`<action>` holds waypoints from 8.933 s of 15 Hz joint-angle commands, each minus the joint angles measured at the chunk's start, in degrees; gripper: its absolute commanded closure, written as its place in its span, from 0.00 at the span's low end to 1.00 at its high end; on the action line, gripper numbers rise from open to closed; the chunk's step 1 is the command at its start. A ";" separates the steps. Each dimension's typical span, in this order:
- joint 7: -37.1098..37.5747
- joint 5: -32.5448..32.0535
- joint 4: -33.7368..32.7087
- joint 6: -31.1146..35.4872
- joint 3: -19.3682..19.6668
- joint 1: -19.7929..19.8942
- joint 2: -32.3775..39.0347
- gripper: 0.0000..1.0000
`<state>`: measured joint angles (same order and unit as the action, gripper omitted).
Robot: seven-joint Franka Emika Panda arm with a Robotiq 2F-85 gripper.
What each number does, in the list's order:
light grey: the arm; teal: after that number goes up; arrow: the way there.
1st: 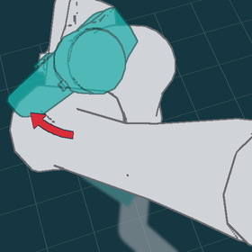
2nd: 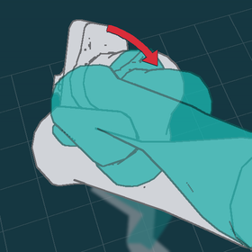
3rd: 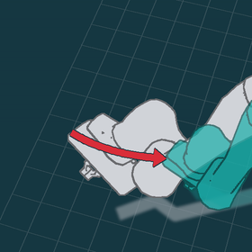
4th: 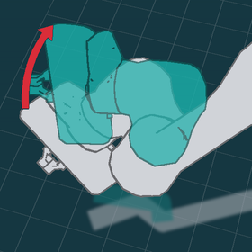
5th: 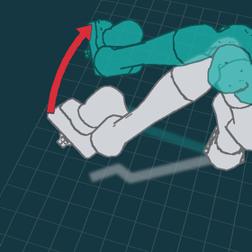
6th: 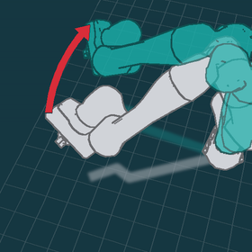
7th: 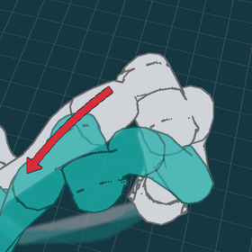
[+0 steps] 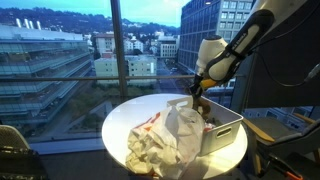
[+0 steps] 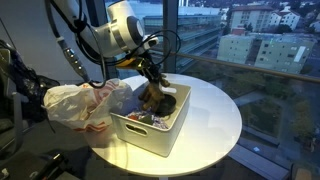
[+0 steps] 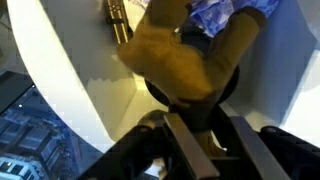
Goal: Move the stuffed animal and white board eraser from the plastic bug to the white tub
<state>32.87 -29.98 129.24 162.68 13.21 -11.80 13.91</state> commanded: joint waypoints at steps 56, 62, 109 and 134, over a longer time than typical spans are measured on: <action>-36.19 53.98 10.21 -5.53 -27.99 1.77 2.68 0.00; -36.54 52.66 10.52 0.24 -30.56 3.12 8.27 0.00; -27.06 37.26 -7.43 -44.98 -19.15 0.44 7.16 0.69; 5.58 27.53 4.82 -13.97 -8.71 4.62 0.42 0.69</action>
<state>28.82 5.19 132.85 143.37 0.71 -4.68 13.62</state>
